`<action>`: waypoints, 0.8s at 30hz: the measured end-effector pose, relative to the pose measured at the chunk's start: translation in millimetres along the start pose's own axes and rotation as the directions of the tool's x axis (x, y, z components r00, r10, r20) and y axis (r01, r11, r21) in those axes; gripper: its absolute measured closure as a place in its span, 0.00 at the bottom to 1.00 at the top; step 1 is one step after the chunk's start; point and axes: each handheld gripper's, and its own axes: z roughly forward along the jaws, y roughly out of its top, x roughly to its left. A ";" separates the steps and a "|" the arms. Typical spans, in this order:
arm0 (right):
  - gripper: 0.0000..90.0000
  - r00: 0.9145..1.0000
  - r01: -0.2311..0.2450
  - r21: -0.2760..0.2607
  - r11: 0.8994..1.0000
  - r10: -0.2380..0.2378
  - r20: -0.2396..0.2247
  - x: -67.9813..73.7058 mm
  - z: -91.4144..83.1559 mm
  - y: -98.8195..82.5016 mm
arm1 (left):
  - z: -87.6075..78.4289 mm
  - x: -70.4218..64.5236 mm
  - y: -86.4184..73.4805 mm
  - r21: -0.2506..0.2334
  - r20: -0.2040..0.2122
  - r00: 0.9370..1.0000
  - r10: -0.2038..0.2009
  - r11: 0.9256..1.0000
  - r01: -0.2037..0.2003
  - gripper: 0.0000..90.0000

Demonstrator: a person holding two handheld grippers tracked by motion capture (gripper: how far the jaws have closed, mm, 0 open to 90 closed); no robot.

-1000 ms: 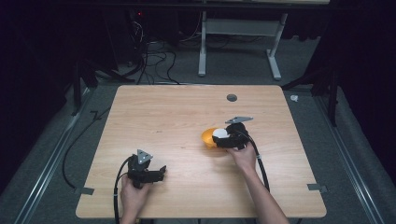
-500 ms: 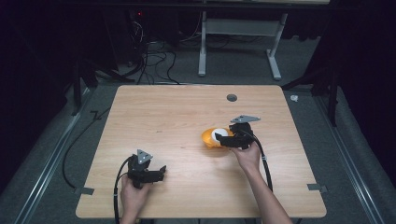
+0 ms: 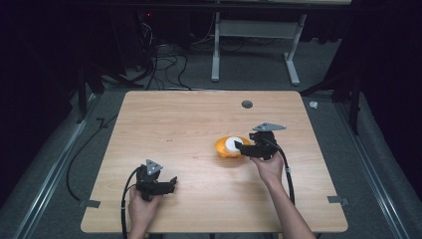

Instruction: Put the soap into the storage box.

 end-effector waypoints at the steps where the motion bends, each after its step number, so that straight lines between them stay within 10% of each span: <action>1: 0.33 1.000 0.000 -0.002 1.000 0.000 0.001 -0.1 -1.1 0.0 | 0.0 0.0 0.0 0.000 0.000 1.000 0.000 1.000 0.000 0.12; 24: 0.34 1.000 -0.012 -0.060 0.998 0.013 0.024 -11.9 -33.1 -10.8 | 0.0 0.0 0.0 0.000 -0.001 1.000 -0.001 1.000 0.001 0.12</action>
